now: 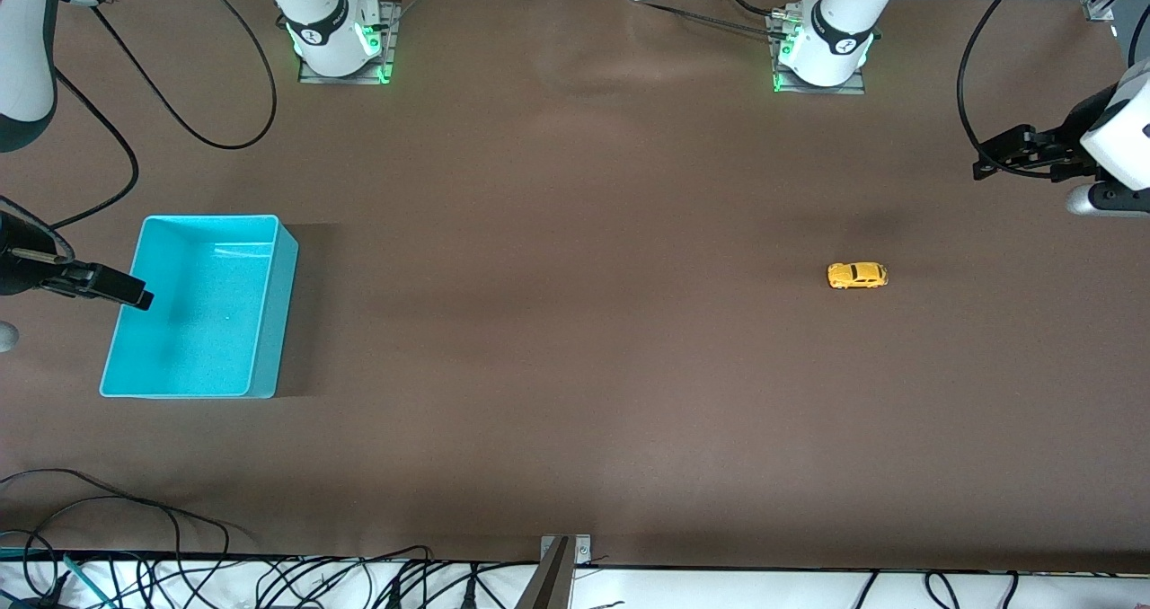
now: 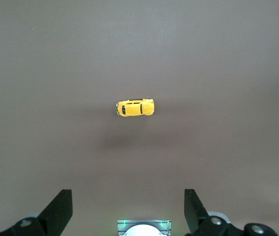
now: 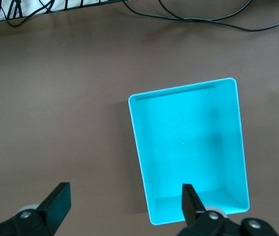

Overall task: Wind up and store yellow beetle car
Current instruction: 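Move the left gripper down over the yellow beetle car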

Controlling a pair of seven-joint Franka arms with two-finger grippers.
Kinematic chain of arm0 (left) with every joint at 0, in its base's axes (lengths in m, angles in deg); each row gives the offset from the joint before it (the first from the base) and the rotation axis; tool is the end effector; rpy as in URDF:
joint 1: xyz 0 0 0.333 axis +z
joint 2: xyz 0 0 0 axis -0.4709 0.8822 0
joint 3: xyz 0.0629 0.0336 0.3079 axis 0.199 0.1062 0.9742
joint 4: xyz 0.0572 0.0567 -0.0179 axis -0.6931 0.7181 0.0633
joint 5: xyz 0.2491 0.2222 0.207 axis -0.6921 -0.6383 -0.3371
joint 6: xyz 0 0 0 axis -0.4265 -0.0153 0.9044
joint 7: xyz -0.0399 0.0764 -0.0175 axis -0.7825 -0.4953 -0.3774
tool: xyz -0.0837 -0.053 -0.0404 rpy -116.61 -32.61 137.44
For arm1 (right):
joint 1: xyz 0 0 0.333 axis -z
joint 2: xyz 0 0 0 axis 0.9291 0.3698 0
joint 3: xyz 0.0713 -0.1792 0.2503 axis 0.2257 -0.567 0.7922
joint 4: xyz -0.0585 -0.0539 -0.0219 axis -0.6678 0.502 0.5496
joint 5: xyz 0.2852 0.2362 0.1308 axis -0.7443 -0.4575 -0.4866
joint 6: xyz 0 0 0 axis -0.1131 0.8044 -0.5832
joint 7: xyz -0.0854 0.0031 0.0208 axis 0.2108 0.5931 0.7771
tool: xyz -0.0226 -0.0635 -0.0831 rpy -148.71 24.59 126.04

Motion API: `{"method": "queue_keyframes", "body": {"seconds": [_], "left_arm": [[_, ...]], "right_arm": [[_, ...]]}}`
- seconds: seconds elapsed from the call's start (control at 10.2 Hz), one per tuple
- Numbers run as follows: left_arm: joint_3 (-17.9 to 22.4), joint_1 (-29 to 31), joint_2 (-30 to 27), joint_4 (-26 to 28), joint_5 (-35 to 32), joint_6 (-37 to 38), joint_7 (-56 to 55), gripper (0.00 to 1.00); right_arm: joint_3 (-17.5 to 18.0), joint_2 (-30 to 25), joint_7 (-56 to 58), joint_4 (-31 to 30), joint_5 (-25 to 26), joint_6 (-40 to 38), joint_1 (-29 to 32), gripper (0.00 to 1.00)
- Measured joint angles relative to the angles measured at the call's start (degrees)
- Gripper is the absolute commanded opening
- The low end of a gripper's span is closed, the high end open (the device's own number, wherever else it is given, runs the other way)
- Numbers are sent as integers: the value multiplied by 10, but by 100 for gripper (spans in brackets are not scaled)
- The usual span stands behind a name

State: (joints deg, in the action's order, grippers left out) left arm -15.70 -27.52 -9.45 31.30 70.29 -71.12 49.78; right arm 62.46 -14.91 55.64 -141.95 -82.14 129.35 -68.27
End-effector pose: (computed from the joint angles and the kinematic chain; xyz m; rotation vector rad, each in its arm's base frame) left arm 0.5542 0.0105 0.5858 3.1165 -0.0167 -0.3140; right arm 0.6746 -0.0145 0.5586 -3.1190 0.2599 -0.0358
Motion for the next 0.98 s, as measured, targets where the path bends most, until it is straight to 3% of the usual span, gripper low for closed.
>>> {"method": "queue_keyframes", "body": {"seconds": [0.3, 0.98], "left_arm": [[1, 1, 16, 24, -6, -15, 0, 100], [9, 3, 29, 204, -15, -267, 0, 100]], "right_arm": [[0, 0, 0, 0, 0, 0, 0, 100], [-1, 1, 0, 0, 0, 0, 0, 100]]}}
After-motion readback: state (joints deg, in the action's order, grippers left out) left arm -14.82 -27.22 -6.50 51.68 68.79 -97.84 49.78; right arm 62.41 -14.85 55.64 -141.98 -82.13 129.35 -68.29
